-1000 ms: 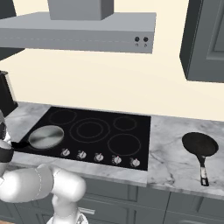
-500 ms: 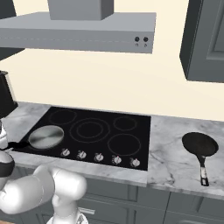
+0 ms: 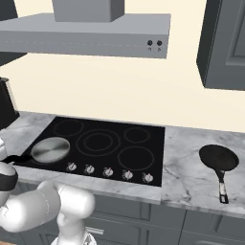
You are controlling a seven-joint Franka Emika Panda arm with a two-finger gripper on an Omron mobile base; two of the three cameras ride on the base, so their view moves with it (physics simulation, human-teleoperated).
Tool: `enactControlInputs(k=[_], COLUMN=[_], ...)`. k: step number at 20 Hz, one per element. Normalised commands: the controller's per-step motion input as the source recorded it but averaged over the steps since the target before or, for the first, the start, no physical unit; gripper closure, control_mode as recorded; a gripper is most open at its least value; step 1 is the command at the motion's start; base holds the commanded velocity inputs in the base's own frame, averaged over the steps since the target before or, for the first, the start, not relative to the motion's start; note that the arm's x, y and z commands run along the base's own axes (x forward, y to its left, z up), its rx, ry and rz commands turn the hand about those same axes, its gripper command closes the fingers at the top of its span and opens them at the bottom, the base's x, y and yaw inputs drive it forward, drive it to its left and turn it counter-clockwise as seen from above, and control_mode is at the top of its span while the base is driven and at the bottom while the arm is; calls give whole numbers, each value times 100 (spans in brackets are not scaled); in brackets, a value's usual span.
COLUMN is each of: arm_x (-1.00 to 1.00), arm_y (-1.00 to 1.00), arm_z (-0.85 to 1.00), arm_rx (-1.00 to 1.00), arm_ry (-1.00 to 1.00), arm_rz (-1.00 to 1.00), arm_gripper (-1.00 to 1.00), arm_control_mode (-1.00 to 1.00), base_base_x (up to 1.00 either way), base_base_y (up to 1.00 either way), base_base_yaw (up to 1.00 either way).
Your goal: Place both pans onto different burners. Then place the mushroom and the chicken drumstick on different pans.
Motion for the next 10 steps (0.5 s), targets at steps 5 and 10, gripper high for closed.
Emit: enactControlInputs(k=[5,10], arm_x=[1,0], arm_y=[34,56], arm_z=[4,0], arm_rx=[-3,-8], arm_ry=[0,0], arm_rz=[19,13], arm_gripper=[-100,-100], arm_control_mode=[-100,-100], base_base_x=[0,0], base_base_y=[0,0], base_base_yaw=[0,0])
